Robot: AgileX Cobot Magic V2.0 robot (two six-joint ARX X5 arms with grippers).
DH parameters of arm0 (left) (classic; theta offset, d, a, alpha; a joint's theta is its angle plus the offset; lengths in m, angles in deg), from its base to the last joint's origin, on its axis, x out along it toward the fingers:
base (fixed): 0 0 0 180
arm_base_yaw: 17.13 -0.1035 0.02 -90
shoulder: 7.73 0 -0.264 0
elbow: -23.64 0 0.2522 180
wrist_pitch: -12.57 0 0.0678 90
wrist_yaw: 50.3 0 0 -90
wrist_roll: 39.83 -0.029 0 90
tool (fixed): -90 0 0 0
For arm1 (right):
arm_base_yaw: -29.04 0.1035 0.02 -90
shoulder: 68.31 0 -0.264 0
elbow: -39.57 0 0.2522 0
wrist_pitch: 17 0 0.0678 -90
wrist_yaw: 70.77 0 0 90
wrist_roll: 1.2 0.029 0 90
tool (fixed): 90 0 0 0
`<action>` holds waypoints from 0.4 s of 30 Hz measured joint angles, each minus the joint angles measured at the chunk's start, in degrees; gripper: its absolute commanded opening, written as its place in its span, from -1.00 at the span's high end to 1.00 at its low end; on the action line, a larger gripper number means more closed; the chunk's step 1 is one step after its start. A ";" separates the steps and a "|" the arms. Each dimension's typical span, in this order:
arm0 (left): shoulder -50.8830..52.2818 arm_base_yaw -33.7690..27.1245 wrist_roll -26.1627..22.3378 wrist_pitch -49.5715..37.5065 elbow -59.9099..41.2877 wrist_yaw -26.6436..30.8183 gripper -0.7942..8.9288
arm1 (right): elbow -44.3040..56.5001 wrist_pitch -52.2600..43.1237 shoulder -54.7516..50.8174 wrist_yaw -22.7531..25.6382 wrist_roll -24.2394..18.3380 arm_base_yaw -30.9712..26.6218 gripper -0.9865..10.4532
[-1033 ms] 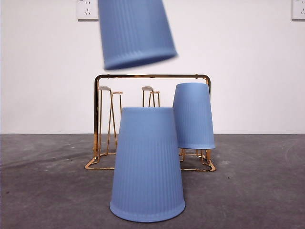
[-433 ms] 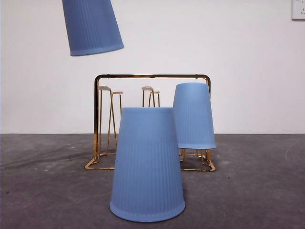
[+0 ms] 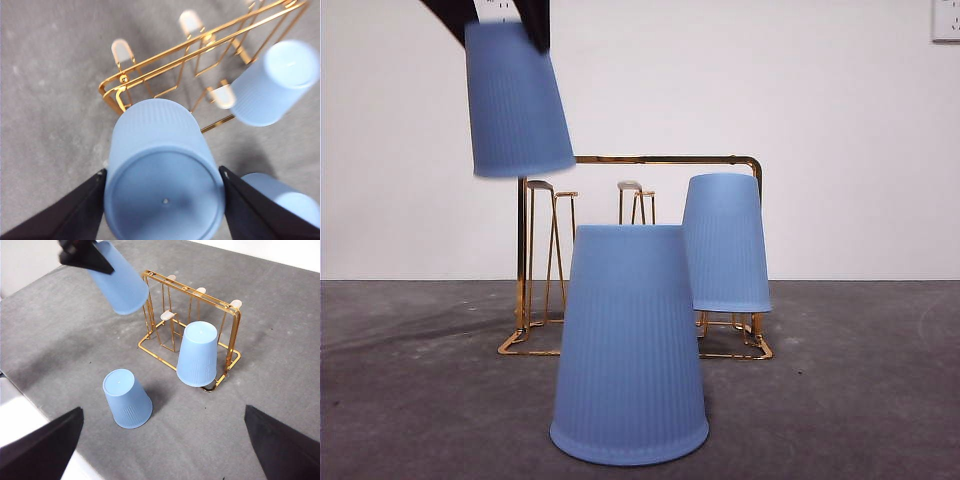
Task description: Pick the top cup and place it on cupholder, pick up the mid cup and place it on cupholder, last pick the bottom cup and place it on cupholder.
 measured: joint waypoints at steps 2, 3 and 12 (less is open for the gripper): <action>-1.55 -0.37 -0.31 -0.17 0.00 0.00 0.28 | 0.00 0.00 0.00 0.00 0.02 0.00 -0.07; -2.27 -0.48 -0.48 -0.55 0.00 0.00 0.28 | 0.00 0.00 0.00 0.00 0.02 0.00 -0.07; -6.91 -0.74 -1.29 -2.60 0.00 -0.04 0.28 | 0.00 -0.02 0.00 0.00 0.04 0.00 -0.07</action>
